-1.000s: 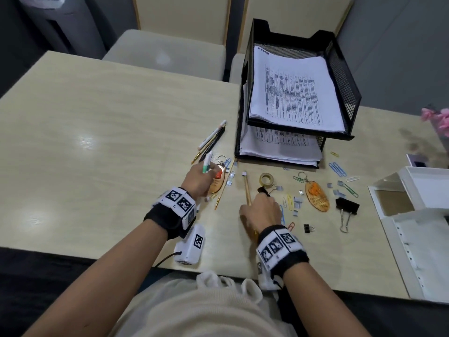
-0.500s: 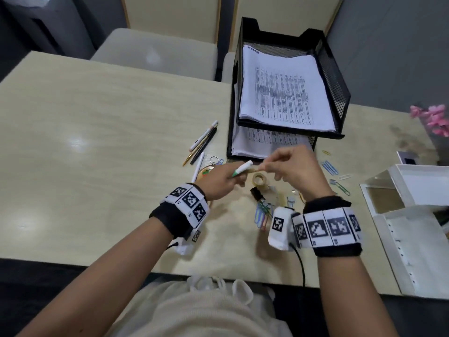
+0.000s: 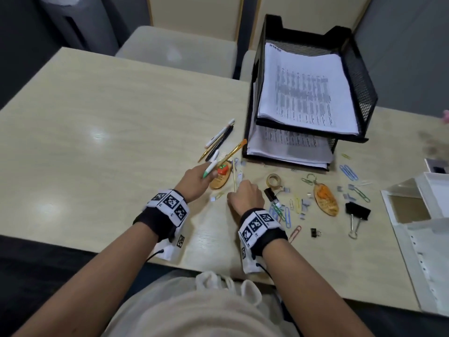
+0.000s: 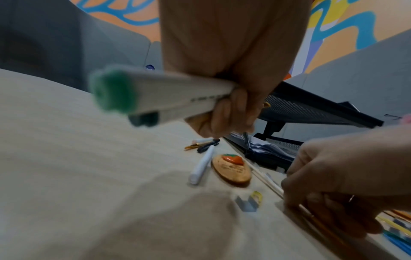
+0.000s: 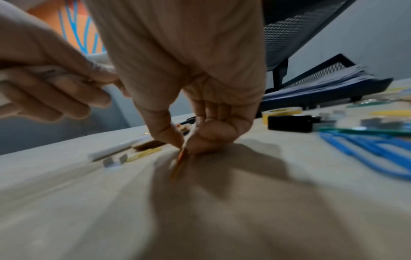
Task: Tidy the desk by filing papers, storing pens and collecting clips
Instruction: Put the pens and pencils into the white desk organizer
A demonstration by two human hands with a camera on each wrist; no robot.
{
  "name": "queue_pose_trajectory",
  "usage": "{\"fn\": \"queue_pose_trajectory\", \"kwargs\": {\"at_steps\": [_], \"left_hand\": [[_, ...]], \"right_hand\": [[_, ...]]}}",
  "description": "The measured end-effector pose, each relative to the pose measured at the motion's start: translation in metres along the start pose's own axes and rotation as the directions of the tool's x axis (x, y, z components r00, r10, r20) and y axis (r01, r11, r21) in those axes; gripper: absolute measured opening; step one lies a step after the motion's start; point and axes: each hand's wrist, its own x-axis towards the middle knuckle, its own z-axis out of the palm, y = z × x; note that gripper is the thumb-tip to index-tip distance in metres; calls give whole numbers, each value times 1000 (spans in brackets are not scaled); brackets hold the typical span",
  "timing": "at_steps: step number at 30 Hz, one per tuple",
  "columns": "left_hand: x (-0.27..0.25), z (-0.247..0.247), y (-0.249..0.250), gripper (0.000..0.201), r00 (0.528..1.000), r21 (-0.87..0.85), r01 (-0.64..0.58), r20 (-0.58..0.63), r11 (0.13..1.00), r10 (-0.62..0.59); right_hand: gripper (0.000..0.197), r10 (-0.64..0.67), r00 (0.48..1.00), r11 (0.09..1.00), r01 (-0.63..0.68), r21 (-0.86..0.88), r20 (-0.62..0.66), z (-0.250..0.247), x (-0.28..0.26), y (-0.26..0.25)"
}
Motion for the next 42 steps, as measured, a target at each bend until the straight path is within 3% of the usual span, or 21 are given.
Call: {"fn": "queue_pose_trajectory", "kwargs": {"at_steps": [5,10,12,14,17,20,22,24,27,28,30,33,35,38,42], "left_hand": [[8,27,21,17,995,-27,-46,86,999,48],[21,69,65,20,956,-35,-215,198,976,218],[24,92,90,18,931,-66,-263,246,963,271],[23,117,121,19,890,-68,-319,322,945,323],[18,157,168,16,780,-105,-435,453,894,433],[10,197,212,20,679,-180,-498,528,848,510],[4,222,239,21,636,-205,-501,572,841,518],[-3,242,264,19,594,-196,-533,606,823,529],[-13,271,300,22,513,-170,-608,661,776,547],[-15,282,312,26,510,-115,-655,661,747,550],[-18,301,336,28,567,-3,-700,607,714,558],[-20,328,368,37,651,-88,-607,514,790,558],[-20,345,382,38,677,-82,-585,498,807,542],[-16,369,390,23,701,-63,-597,445,800,557],[-5,385,398,19,760,-81,-566,336,821,557]], "right_hand": [[9,47,996,991,-37,127,-75,-29,-19,41],[11,47,945,874,118,472,-323,-95,-39,113],[8,106,928,781,145,607,-358,-124,-48,141],[12,184,912,631,175,756,-365,-149,-56,169],[13,306,881,384,233,894,-361,-177,-68,212],[19,401,838,222,303,927,-369,-202,-84,249],[20,428,807,221,342,913,-406,-216,-95,272],[16,428,767,304,376,875,-478,-229,-107,293],[19,458,638,465,421,779,-618,-249,-125,326],[23,492,570,506,428,749,-658,-256,-131,340],[28,580,432,544,425,724,-690,-267,-144,370],[35,684,301,566,356,744,-665,-274,-162,412],[37,710,272,571,318,757,-650,-273,-167,433],[39,738,284,555,259,790,-612,-267,-160,459],[36,691,269,679,76,730,-671,-262,-152,474]]}}
